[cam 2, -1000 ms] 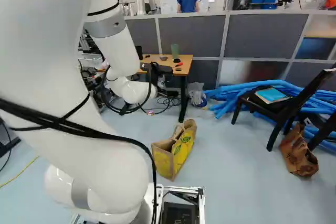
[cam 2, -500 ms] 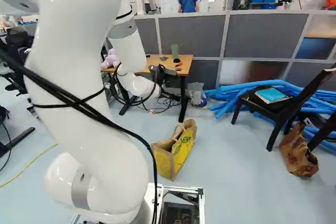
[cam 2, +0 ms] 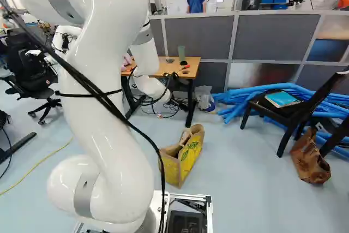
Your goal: Pick up the bag on the ground and place it on the table
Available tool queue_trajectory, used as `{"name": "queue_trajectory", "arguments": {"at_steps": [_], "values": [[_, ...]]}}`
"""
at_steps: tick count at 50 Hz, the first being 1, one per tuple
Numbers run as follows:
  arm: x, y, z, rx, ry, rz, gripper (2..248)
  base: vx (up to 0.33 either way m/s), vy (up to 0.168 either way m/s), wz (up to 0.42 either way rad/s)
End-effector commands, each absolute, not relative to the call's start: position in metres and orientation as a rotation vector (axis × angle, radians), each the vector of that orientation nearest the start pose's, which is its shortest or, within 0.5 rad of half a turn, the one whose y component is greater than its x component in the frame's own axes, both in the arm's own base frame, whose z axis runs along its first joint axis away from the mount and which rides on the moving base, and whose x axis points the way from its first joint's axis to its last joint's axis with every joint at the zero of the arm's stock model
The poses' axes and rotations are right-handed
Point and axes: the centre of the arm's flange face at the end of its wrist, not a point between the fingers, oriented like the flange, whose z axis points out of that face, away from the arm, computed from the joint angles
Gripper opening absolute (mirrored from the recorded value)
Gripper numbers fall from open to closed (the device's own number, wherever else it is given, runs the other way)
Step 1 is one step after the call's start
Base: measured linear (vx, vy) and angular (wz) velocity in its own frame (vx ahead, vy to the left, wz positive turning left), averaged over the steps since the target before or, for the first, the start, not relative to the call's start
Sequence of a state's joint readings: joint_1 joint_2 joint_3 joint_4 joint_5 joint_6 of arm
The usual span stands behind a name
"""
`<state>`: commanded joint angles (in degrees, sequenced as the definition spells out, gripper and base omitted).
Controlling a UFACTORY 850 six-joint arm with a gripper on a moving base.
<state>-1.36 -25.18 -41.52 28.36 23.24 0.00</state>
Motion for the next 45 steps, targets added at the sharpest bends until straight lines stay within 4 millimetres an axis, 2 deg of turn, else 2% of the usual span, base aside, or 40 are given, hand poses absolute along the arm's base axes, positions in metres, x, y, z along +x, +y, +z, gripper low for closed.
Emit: {"name": "queue_trajectory", "arguments": {"at_steps": [18,35,45], "values": [[0.515,-0.033,0.249,-2.88,0.959,-0.888,247,0.0,0.0,0.0],[0.549,-0.04,0.223,-2.875,0.991,-0.87,247,0.0,0.0,0.0],[0.56,-0.045,0.208,-2.878,1.003,-0.86,247,0.0,0.0,0.0]]}}
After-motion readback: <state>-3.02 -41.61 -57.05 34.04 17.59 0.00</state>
